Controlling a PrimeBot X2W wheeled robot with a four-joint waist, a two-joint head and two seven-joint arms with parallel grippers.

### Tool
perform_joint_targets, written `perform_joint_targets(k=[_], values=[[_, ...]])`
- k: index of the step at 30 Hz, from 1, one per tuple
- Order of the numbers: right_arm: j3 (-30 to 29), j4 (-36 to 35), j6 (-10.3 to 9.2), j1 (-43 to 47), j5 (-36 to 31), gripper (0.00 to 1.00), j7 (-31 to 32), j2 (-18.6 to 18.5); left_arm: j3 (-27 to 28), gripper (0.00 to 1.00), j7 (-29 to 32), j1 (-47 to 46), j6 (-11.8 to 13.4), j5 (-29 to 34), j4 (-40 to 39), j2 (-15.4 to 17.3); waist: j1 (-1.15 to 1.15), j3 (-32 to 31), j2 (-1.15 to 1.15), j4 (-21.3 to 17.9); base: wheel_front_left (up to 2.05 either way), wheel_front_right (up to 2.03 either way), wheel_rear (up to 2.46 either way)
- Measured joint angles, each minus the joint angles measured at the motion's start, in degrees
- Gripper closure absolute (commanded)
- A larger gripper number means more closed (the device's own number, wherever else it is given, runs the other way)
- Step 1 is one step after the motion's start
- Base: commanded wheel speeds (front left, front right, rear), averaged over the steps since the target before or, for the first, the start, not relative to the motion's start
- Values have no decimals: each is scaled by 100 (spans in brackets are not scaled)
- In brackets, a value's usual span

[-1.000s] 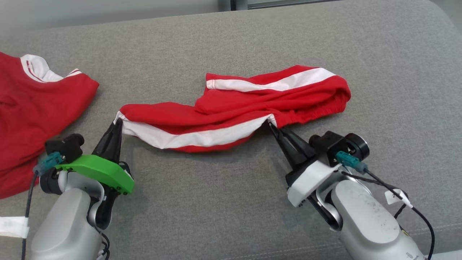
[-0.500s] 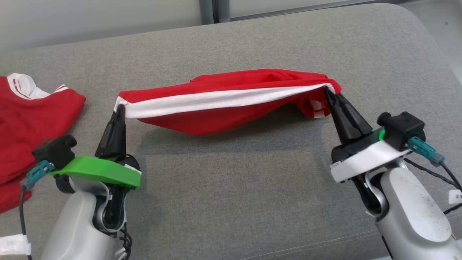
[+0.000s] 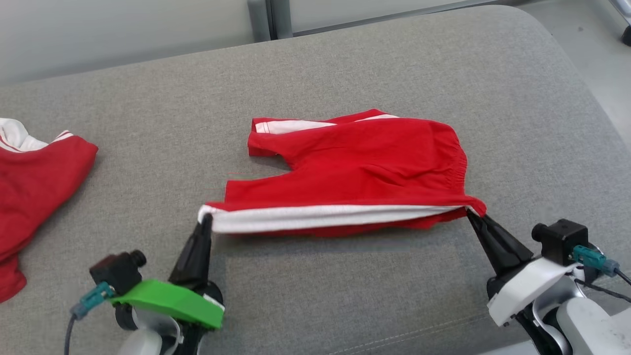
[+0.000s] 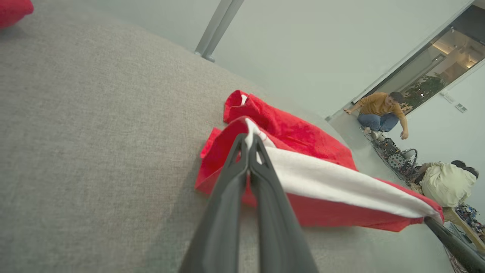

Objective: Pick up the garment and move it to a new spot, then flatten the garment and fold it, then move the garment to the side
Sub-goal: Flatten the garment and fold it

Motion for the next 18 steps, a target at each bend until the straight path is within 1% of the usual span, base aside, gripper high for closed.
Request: perform_joint_targets(k=[3,5,8,10,11,13,15,18], values=[[29,-13,-1,155,286,100,59,-46,-203,100,162,282,0,-8,-42,10,0,63,0,17,0,0,0],[125,-22,-1,118,394,100,132,-48,-269,100,233,313,0,-10,-83,7,0,101,0,55,0,0,0],[454,-5,-1,-332,494,100,364,-118,-319,100,436,125,0,-8,-99,21,0,160,0,124,0,0,0],[641,98,-1,-1056,479,100,621,-215,-328,100,631,-294,0,0,-59,64,0,211,0,160,0,0,0],[641,98,-1,-1056,479,100,621,-215,-328,100,631,-294,0,0,-59,64,0,211,0,160,0,0,0],[646,242,-1,-1970,417,100,879,-323,-249,100,827,-955,76,0,44,83,0,252,0,196,0,0,0],[465,314,-1,-2902,388,100,1036,-359,-55,100,927,-1772,259,14,90,73,0,281,0,250,0,0,0],[-112,352,1,-4325,283,100,1050,-303,519,100,791,-3165,523,47,-7,13,0,312,0,366,0,0,0]])
